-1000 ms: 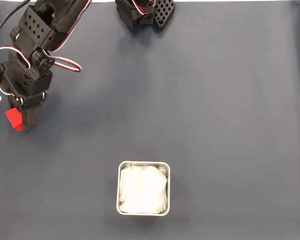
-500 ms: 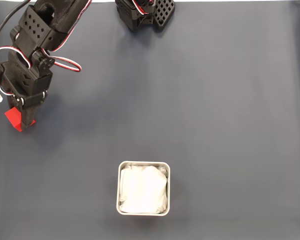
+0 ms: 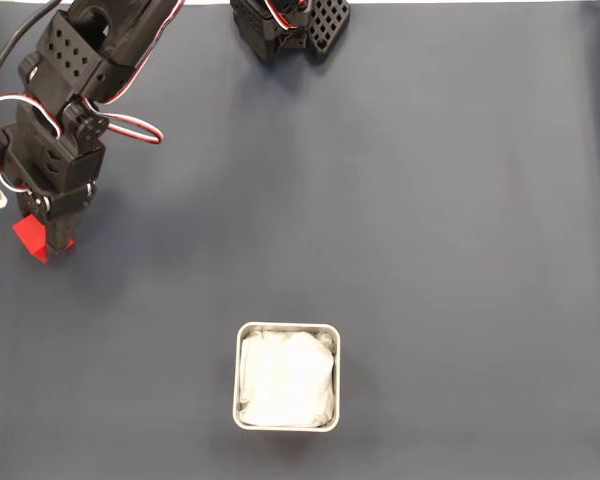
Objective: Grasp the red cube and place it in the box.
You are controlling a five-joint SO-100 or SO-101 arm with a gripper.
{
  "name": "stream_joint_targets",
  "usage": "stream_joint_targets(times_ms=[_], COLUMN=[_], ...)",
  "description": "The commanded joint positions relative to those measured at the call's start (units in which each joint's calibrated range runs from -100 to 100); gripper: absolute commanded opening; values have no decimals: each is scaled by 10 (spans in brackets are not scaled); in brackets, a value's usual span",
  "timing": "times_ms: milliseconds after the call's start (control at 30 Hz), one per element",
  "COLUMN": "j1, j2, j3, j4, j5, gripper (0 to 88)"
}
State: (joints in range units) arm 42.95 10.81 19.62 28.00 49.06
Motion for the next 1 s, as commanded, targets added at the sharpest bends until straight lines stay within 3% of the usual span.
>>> stream_joint_targets(times_ms=[0, 967], j1=[-14, -164], j2=[-51, -208], j3=[-38, -62], j4=[27, 100], j5=[5, 22], gripper=[95, 100])
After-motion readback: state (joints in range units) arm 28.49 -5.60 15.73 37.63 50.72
